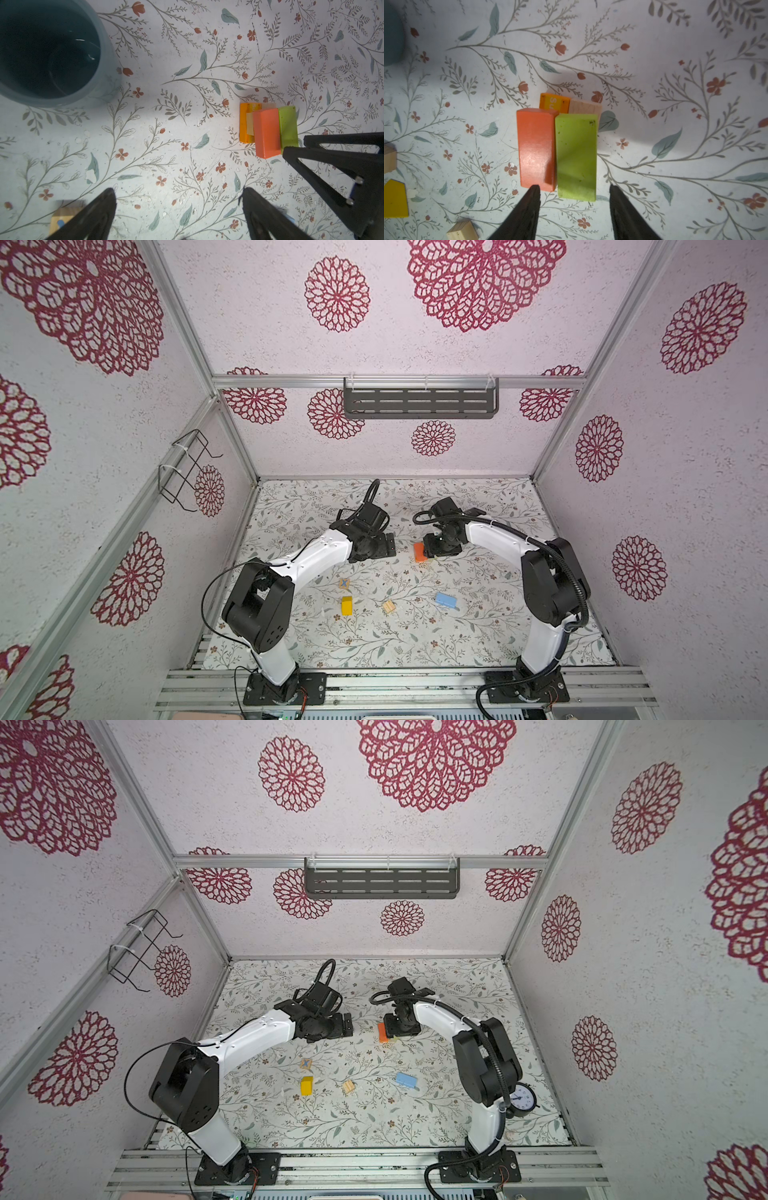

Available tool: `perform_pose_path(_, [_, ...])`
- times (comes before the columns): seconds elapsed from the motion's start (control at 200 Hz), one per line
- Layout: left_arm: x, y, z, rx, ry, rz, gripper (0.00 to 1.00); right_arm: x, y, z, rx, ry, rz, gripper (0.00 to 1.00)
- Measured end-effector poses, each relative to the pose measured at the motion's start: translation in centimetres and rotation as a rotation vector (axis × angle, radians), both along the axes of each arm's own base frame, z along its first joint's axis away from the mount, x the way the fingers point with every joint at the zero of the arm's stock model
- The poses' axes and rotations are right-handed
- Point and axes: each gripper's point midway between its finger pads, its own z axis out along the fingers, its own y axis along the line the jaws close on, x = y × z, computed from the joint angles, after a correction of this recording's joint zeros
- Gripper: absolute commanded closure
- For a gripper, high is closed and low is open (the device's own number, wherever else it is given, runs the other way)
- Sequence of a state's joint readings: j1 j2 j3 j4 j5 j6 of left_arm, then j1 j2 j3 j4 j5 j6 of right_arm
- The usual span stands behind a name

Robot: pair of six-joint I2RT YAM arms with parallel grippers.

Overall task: Build the wood block tower
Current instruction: 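Move the right gripper over the small plain wooden cube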

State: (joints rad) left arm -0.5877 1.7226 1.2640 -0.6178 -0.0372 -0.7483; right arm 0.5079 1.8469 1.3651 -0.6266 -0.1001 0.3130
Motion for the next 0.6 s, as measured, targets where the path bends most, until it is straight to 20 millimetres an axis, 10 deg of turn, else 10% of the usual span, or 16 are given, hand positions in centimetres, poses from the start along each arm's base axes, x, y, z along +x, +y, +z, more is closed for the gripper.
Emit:
perform_pose_path(0.225, [0.8, -0.7, 1.5, -0.026, -0.028, -0.005, 0.03, 0.3, -0.3, 2.1, 0.012, -0.054, 0.008, 0.82])
perform_pose_path(0.6, [1.4, -1.2, 2.0, -0.014, -0.027, -0.019, 0.01, -0.2, -1.8, 2.5, -0.006, -0.044, 0.003, 0.61])
